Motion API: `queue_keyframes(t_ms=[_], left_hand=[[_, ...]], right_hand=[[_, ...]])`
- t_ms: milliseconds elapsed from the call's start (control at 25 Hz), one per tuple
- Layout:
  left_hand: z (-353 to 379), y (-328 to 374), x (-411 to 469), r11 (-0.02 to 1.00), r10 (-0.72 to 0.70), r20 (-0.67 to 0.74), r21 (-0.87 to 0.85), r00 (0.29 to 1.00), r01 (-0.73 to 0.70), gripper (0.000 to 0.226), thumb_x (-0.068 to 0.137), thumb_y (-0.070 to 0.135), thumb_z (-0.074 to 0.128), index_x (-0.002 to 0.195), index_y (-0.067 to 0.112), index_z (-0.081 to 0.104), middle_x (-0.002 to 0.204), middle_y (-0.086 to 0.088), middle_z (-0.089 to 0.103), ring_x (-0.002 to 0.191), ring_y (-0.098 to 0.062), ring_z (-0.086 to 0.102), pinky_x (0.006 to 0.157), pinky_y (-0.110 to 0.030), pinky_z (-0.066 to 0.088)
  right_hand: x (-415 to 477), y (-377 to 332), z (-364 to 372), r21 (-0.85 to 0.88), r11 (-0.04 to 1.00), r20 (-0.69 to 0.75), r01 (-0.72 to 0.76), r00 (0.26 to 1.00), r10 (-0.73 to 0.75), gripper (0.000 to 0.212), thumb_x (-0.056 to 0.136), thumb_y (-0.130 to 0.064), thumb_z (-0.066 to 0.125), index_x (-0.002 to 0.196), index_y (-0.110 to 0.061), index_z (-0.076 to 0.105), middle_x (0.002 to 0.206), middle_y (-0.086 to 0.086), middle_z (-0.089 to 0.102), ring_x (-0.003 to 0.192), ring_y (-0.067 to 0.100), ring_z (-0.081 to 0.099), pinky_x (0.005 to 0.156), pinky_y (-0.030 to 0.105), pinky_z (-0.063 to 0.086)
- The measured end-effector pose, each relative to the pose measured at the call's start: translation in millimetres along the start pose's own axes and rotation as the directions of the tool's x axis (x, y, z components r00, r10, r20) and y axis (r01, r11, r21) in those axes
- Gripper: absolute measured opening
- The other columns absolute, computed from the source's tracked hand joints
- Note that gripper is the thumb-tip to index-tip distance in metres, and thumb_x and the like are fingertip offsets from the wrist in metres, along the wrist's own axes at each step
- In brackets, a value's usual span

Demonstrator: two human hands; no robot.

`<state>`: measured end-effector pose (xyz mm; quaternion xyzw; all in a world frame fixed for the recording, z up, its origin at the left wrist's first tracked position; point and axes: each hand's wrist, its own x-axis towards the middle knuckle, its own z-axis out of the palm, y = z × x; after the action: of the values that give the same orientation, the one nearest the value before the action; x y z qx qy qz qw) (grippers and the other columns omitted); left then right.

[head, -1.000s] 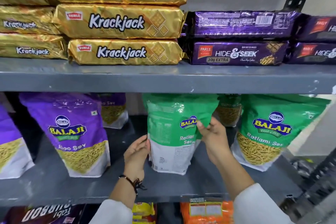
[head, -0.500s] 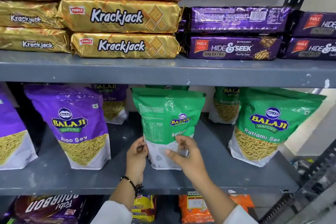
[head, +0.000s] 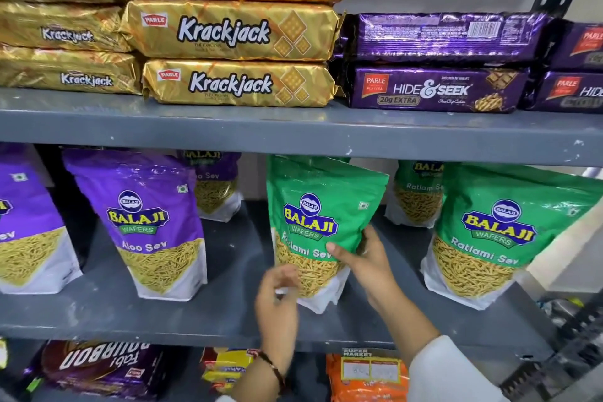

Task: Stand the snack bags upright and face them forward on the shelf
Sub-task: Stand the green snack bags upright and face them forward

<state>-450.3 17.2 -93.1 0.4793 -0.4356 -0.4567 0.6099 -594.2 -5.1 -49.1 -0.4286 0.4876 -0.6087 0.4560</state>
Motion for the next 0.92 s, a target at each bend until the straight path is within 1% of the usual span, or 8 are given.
queue_keyframes(t_ms=[120,320,440,560,640,720,800,920], left_hand=[[-17.4,16.3,43.8,0.978,-0.120,-0.135,-0.184,0.983,0.094,0.025,0.085,-0.005,0.049,0.094,0.018,0.054,0.092,0.009,0.057,0.097,-0.016,0.051,0.070,-0.011,0.042],[-18.2,25.8,40.9,0.883,-0.329,0.184,-0.287,0.926,0.371,0.028,0.095,0.027,0.032,0.103,0.021,0.058,0.093,0.007,0.065,0.076,-0.004,0.067,0.065,-0.019,0.051],[-18.9,31.8,35.5,0.851,-0.360,0.251,-0.305,0.899,0.426,0.043,0.098,0.031,0.021,0.129,0.014,0.045,0.120,0.000,0.053,0.111,-0.019,0.055,0.089,-0.028,0.042],[-31.4,36.0,37.7,0.891,-0.349,0.092,-0.275,0.933,0.361,0.041,0.095,0.030,0.030,0.133,0.020,0.040,0.139,0.000,0.044,0.132,-0.021,0.038,0.105,-0.036,0.029],[-36.6,43.7,27.6,0.930,-0.244,-0.137,-0.314,0.960,0.191,0.027,0.082,0.032,0.047,0.107,0.024,0.055,0.125,-0.009,0.053,0.114,-0.023,0.053,0.086,-0.031,0.038],[-25.6,62.9,7.0,0.935,-0.099,-0.223,-0.354,0.970,0.014,0.010,0.068,0.027,0.053,0.077,0.025,0.054,0.093,-0.016,0.056,0.075,-0.020,0.056,0.065,-0.026,0.038],[6.2,76.4,-19.1,0.939,0.011,-0.109,-0.342,0.994,-0.048,0.012,0.067,0.013,0.048,0.071,0.023,0.052,0.068,-0.013,0.054,0.056,-0.018,0.051,0.055,-0.024,0.040],[67.6,76.4,-49.3,0.957,0.029,0.209,-0.288,0.977,0.033,0.017,0.066,0.005,0.048,0.075,0.018,0.055,0.060,-0.001,0.059,0.047,-0.009,0.055,0.048,-0.016,0.043]], right_hand=[[19.2,-0.6,-15.3,0.006,0.996,0.124,-0.085,0.989,0.083,0.039,0.073,-0.003,0.070,0.109,-0.014,0.060,0.117,0.015,0.066,0.113,0.032,0.060,0.096,0.046,0.049],[24.2,6.0,-12.6,-0.012,0.996,0.069,-0.090,0.994,0.091,0.025,0.078,-0.008,0.067,0.098,-0.024,0.066,0.106,0.006,0.069,0.114,0.033,0.058,0.098,0.051,0.047],[17.5,4.0,-6.3,-0.024,0.998,0.025,-0.062,0.998,0.062,0.027,0.079,-0.009,0.067,0.101,-0.023,0.064,0.106,0.004,0.069,0.110,0.028,0.060,0.093,0.042,0.050],[4.2,-8.9,-5.8,0.055,0.997,-0.081,-0.056,0.995,0.060,0.035,0.080,-0.008,0.064,0.113,-0.016,0.057,0.107,0.002,0.065,0.102,0.019,0.060,0.083,0.028,0.048],[-8.5,-20.6,-18.4,0.155,0.986,-0.239,-0.054,0.967,0.090,0.022,0.084,-0.009,0.059,0.105,-0.014,0.059,0.094,0.000,0.065,0.088,0.013,0.061,0.077,0.026,0.046],[-17.7,-36.5,-40.8,0.316,0.949,-0.361,-0.016,0.923,0.135,0.009,0.086,-0.008,0.053,0.081,-0.011,0.059,0.067,0.000,0.066,0.065,0.013,0.061,0.068,0.025,0.051],[-22.6,-48.2,-74.0,0.451,0.892,-0.445,0.027,0.873,0.199,0.020,0.086,-0.008,0.050,0.067,-0.010,0.054,0.045,-0.003,0.058,0.047,0.013,0.055,0.055,0.023,0.052],[-34.3,-51.2,-128.7,0.490,0.870,-0.514,0.061,0.826,0.232,0.022,0.085,-0.009,0.046,0.065,-0.010,0.052,0.040,-0.004,0.055,0.038,0.009,0.054,0.050,0.020,0.050]])
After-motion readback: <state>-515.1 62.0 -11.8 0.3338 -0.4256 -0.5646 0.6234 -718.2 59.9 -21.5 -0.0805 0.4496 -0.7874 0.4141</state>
